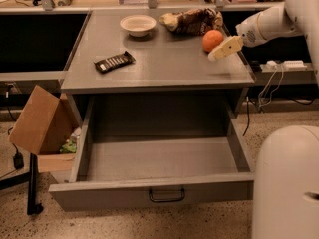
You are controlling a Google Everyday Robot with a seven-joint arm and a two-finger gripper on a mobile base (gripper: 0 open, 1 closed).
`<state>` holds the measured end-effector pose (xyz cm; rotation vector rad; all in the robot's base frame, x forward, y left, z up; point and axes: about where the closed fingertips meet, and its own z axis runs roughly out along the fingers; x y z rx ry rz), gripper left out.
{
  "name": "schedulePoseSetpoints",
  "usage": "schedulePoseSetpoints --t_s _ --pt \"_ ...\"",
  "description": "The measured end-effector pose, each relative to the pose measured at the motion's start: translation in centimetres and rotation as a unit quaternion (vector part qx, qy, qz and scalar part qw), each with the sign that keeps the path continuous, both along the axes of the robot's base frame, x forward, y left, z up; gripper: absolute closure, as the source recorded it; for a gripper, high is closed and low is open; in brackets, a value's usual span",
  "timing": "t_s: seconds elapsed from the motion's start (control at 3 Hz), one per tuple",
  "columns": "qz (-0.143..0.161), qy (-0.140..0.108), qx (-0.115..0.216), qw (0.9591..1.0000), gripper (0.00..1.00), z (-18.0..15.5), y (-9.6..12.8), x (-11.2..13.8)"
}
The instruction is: Place orange into top drawer
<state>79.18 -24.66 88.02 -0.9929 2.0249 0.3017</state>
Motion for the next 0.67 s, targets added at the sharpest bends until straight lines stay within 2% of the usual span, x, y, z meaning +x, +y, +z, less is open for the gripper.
schedulePoseSetpoints --t_s 0.33,0.67 --pt "-0.007 0.001 0.014 0.9999 0.00 -0.7 0.5 1.8" --pt "-0.005 0.003 0.013 0.9999 0.00 -1.5 1.4 2.9"
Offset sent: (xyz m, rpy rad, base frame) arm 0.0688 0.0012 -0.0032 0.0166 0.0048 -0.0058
